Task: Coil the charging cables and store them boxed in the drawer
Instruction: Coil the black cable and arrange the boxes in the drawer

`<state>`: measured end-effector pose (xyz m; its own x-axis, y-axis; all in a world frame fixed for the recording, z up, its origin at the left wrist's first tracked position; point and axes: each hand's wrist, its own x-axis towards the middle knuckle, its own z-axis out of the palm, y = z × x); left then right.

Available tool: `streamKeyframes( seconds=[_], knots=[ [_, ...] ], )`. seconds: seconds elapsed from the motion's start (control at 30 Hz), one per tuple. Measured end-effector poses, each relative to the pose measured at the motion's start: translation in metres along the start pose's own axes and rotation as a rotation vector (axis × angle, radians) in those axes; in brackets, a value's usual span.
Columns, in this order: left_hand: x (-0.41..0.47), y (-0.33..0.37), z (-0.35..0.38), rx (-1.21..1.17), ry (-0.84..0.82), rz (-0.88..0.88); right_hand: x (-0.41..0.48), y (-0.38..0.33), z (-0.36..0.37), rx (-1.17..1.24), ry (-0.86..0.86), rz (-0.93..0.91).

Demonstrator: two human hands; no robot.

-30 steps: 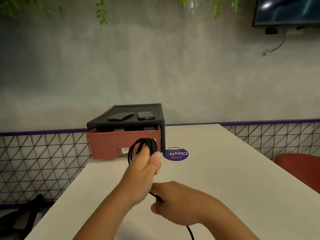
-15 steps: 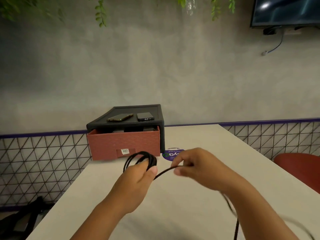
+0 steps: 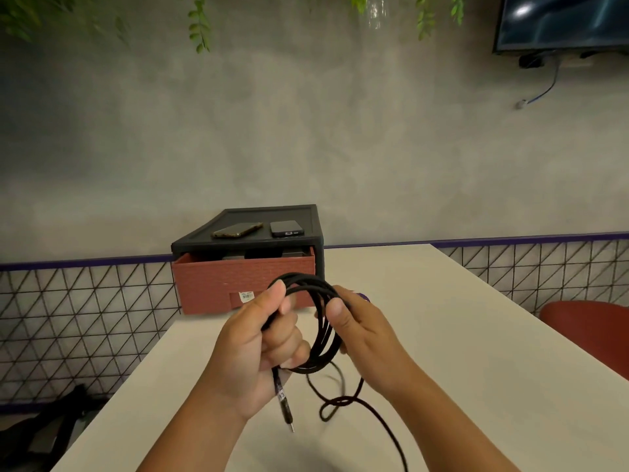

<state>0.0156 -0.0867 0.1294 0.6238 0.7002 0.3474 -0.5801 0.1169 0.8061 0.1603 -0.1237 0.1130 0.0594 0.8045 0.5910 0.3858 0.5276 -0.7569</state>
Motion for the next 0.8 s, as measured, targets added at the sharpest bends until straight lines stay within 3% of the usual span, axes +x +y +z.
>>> streamKeyframes(
  seconds=[0.13,0.4,0.53,0.6,0.63,0.7,0.8],
  knots=[
    [-0.001,0.000,0.001,0.019,-0.012,-0.001,0.004,-0.004,0.007,0.079,0.005,0.067],
    [-0.003,-0.001,-0.001,0.118,-0.068,-0.023,0.007,0.001,0.010,-0.003,0.056,0.019],
    [-0.002,-0.001,-0.013,-0.074,-0.146,-0.044,0.006,0.003,0.005,0.224,-0.068,0.119],
    [0.001,-0.001,-0.023,-0.304,-0.302,-0.079,0.006,0.001,-0.004,0.316,-0.119,0.186],
    [0.001,0.001,-0.023,-0.404,-0.373,-0.098,0.006,0.001,-0.010,0.346,-0.110,0.212],
    [-0.005,0.006,-0.026,-0.404,-0.301,-0.074,0.008,0.002,-0.020,0.393,-0.040,0.251],
    [-0.006,0.004,-0.024,-0.372,-0.332,-0.027,0.012,0.006,-0.024,0.183,0.091,0.235]
  ],
)
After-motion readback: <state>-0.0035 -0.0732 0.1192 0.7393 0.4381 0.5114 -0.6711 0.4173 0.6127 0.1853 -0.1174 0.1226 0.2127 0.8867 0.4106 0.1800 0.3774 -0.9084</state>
